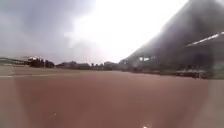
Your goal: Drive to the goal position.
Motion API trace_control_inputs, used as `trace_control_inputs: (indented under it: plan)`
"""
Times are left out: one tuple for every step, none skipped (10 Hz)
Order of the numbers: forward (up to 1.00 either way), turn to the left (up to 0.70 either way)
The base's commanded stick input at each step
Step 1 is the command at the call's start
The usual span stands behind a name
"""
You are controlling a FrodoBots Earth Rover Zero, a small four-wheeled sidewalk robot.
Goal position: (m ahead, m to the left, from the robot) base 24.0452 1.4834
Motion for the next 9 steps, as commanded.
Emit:
trace_control_inputs:
  plan:
    - [0.70, 0.00]
    - [0.70, 0.00]
    - [0.70, 0.00]
    - [0.70, 0.00]
    - [0.70, 0.00]
    - [0.70, 0.00]
    - [0.70, 0.00]
    - [0.70, 0.00]
    - [0.70, 0.00]
